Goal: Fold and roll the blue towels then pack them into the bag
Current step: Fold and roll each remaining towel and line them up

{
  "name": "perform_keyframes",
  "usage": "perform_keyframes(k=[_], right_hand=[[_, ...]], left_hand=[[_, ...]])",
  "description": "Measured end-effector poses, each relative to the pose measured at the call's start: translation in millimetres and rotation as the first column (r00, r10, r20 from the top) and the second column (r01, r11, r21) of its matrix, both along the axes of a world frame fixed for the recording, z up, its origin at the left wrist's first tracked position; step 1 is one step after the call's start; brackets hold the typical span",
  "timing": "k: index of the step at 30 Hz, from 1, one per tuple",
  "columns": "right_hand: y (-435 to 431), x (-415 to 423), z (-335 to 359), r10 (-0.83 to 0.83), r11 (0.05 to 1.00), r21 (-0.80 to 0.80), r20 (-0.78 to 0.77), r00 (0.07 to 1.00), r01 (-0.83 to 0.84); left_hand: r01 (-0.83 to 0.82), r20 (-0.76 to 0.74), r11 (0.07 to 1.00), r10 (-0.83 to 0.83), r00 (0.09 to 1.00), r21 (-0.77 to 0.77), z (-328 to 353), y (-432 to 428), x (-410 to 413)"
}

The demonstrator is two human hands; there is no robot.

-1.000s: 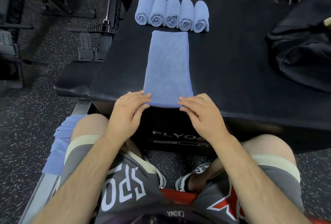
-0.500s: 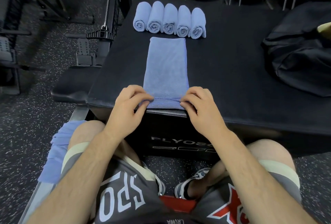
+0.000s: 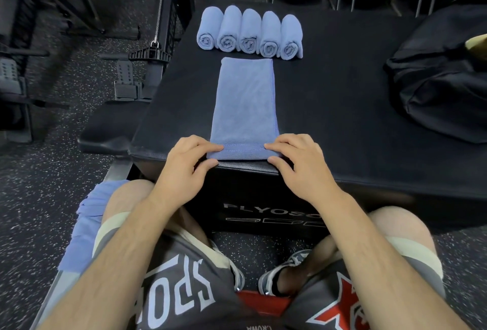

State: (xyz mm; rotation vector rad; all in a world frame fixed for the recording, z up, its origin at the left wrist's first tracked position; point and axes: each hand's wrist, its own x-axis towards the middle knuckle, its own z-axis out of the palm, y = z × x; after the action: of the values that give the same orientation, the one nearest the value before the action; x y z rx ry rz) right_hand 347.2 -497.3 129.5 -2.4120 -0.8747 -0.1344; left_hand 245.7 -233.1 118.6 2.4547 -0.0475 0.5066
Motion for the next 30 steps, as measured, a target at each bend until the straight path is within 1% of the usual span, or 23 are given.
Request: perform_keyframes(k=[3,5,7,9,10,12,14,16,19,21,23,25,28,30], right_hand=[[5.4,1.7,3.9,-0.006,1.000,0.024,-0.029,1.000,0.007],[5.0,0.2,8.1,0.004,1.000,0.008,-0.053,0.999,-0.003],[1.6,-3.6,15.8,0.006,1.000,0.003,-0.156,0.988,-0.006],[0.6,-7.4,25.8,-0.023,0.999,0.039,-0.296,0.955,0.036],[2.4,-6.9,28.6,-0.041,0.998,0.041,-0.327,0.944,0.057],[8.5,-2.9,30.8,-0.073,0.997,0.008,-0.308,0.948,0.079],[12.8,0.8,27.6,-0.105,0.994,-0.002,-0.229,0.968,0.108],[14.2,1.2,21.4,-0.123,0.991,0.041,-0.141,0.982,0.130],[10.9,-6.6,8.0,-0.073,0.991,0.107,-0.017,0.997,0.075],[4.7,-11.4,-0.2,-0.058,0.987,0.150,0.042,0.997,0.051],[-2.4,-13.9,-4.5,-0.036,0.991,0.129,0.043,0.998,0.031],[-5.6,-12.6,-6.2,-0.014,0.997,0.082,0.021,1.000,0.012],[-2.6,-5.3,2.1,-0.023,0.997,0.079,0.000,1.000,0.022],[-1.6,-2.1,11.3,-0.041,0.994,0.093,-0.094,0.995,0.050]], left_hand=[[-0.021,-0.009,1.000,0.021,1.000,-0.004,4.8,-3.3,-0.7],[-0.001,-0.022,1.000,0.001,1.000,0.027,8.5,-3.2,0.1],[0.010,-0.046,0.999,-0.008,0.999,0.051,12.2,-3.1,-0.5],[0.007,-0.049,0.999,-0.005,0.999,0.048,16.5,-5.9,-0.7],[0.000,-0.055,0.999,0.002,0.999,0.044,18.8,-7.8,1.3],[-0.032,-0.083,0.998,0.036,0.996,0.049,23.8,-10.6,9.4],[-0.077,-0.069,0.993,0.083,0.994,0.087,26.9,-10.6,18.0],[-0.098,-0.008,0.989,0.099,0.995,0.108,25.7,-8.6,21.6],[-0.050,0.039,0.993,0.046,0.998,0.110,17.7,-9.4,16.3],[-0.047,0.056,0.996,0.043,0.998,0.077,10.7,-8.9,10.0],[-0.028,0.025,0.998,0.027,0.999,0.052,5.9,-5.0,5.1],[0.000,-0.043,0.998,0.003,0.999,0.063,3.7,-1.3,4.4],[-0.006,-0.086,0.999,0.010,0.996,0.041,9.2,0.1,11.2],[-0.009,-0.100,1.000,0.012,0.995,0.029,15.9,-1.9,14.7]])
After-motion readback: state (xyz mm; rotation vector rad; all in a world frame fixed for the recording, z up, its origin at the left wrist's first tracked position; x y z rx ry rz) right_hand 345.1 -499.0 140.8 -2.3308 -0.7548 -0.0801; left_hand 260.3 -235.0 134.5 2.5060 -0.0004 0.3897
